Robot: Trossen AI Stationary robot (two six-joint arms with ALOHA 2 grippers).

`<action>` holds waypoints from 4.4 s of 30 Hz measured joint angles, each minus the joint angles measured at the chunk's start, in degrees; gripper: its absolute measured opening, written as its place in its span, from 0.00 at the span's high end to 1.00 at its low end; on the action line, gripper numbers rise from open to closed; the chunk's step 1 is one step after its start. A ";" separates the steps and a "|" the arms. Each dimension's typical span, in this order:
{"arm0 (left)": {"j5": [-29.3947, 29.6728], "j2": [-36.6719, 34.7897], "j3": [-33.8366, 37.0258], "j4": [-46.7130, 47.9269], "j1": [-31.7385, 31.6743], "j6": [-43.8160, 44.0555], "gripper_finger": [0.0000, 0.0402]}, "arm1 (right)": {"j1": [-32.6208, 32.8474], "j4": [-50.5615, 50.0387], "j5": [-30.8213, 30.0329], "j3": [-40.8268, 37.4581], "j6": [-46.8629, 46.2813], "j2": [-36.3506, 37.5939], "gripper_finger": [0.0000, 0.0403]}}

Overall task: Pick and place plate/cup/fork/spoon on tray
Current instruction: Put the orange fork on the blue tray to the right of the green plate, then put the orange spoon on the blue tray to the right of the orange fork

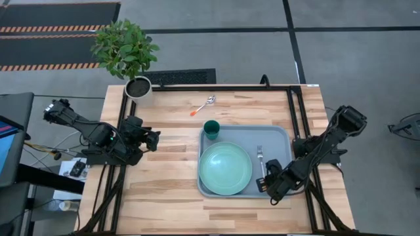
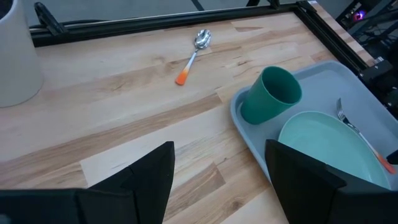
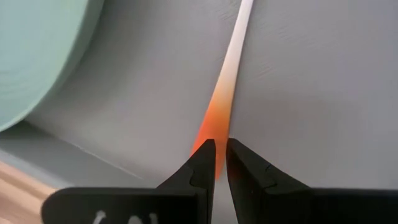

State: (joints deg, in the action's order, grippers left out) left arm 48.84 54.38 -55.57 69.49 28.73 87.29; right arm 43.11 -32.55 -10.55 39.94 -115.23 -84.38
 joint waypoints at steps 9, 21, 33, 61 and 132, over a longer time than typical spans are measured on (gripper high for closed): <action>-0.01 0.01 0.00 -0.02 0.00 0.37 0.41 | 0.00 1.37 0.00 0.00 0.15 -1.07 0.84; 0.20 -0.01 0.00 -0.02 0.00 0.37 0.41 | -0.08 2.16 0.00 0.00 0.14 -1.07 0.84; 0.51 0.00 0.00 0.00 0.00 0.35 0.41 | -0.13 2.79 0.00 0.00 0.19 -1.07 0.84; -3.07 -0.01 0.00 -7.58 -7.35 -5.53 0.41 | -30.94 -16.31 -7.63 18.14 47.55 14.70 0.83; -52.20 64.50 -20.83 -42.25 -61.61 -90.83 0.98 | -49.59 -7.76 -0.04 19.34 60.16 15.84 0.67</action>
State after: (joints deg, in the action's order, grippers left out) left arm -3.36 118.88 -76.41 27.24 -32.88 -3.54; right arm -6.47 -40.31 -10.59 59.29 -55.07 -68.53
